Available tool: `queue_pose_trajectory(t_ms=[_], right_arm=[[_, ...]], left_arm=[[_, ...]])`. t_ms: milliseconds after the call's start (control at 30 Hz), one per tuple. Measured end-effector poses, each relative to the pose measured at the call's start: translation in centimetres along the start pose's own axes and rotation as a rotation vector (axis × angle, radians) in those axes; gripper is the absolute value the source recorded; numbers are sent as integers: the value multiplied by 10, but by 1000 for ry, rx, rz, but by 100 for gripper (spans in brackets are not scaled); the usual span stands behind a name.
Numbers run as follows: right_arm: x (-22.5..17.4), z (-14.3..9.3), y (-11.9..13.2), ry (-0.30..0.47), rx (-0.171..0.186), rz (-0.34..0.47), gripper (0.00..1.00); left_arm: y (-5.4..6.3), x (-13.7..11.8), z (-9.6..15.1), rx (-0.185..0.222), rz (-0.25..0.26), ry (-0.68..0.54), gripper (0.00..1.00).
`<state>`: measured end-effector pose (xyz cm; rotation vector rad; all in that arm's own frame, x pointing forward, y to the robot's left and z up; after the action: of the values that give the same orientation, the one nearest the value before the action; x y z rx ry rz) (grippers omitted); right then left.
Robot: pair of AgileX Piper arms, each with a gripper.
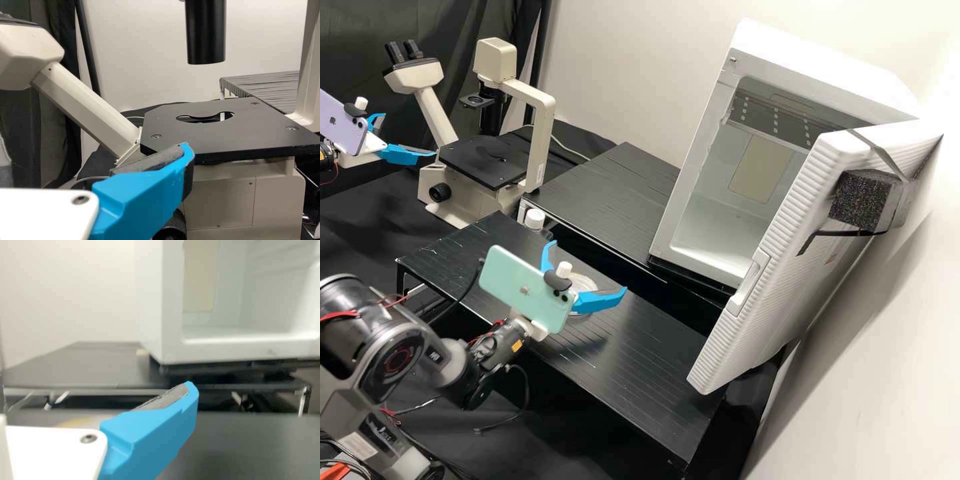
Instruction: Return the petri dish to the incubator.
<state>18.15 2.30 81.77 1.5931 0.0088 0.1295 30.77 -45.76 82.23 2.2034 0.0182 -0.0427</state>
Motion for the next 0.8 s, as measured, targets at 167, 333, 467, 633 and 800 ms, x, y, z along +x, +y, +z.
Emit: queue_pose_trajectory(t_ms=[167, 333, 467, 633, 800], right_arm=[[-6, 2, 1, 3, -21, -8, 100], [-8, 8, 7, -10, -30, -22, 100], [-11, 11, 7, -33, -35, -63, 100], [-11, 11, 0, -48, -45, -126, 100], [-9, 11, -12, -49, -46, -196, 100]], left_arm=[[0, 0, 0, 0, 0, 0, 100], [0, 0, 0, 0, 0, 0, 100], [0, 0, 0, 0, 0, 0, 100], [0, 0, 0, 0, 0, 0, 100], [0, 0, 0, 0, 0, 0, 100]])
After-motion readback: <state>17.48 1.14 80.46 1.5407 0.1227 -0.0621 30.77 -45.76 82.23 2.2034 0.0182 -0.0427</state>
